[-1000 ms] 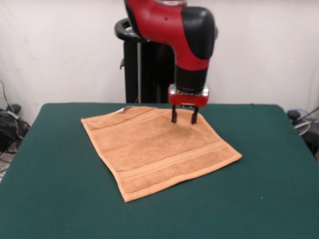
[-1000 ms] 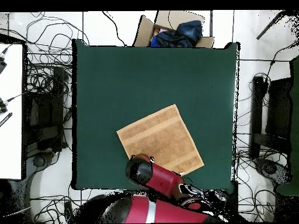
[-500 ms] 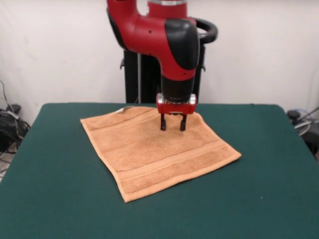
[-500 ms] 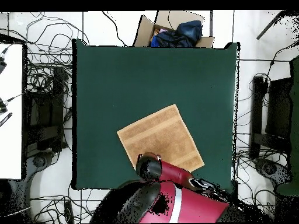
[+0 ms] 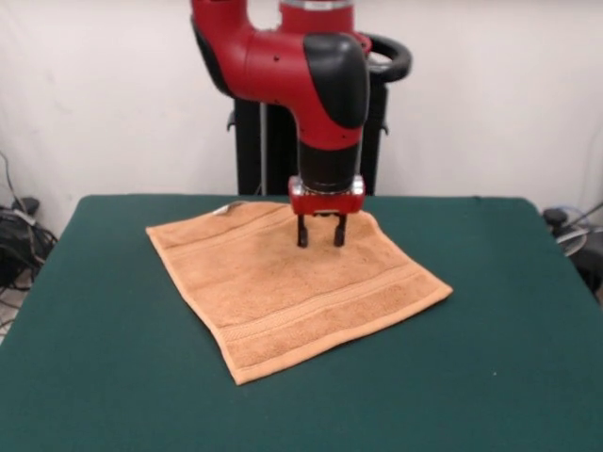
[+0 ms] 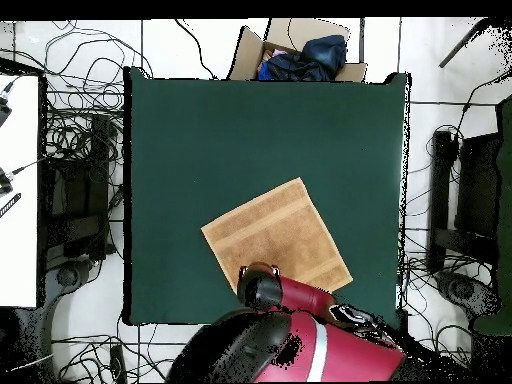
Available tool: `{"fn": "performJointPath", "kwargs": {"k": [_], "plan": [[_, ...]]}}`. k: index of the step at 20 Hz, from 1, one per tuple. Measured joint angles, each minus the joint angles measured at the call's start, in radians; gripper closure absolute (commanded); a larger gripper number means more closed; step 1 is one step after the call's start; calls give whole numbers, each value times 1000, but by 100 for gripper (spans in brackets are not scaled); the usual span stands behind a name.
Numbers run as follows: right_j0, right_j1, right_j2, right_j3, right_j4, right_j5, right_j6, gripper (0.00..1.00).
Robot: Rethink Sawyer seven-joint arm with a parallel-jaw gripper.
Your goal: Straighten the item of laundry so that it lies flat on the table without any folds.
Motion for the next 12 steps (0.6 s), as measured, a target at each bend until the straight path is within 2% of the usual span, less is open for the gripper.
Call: {"fn": "performJointPath", "kwargs": {"k": [7, 12], "plan": [[-60, 1, 26, -6, -70, 0, 0, 0], [-134, 1, 73, -1, -131, 2, 0, 0]]}}
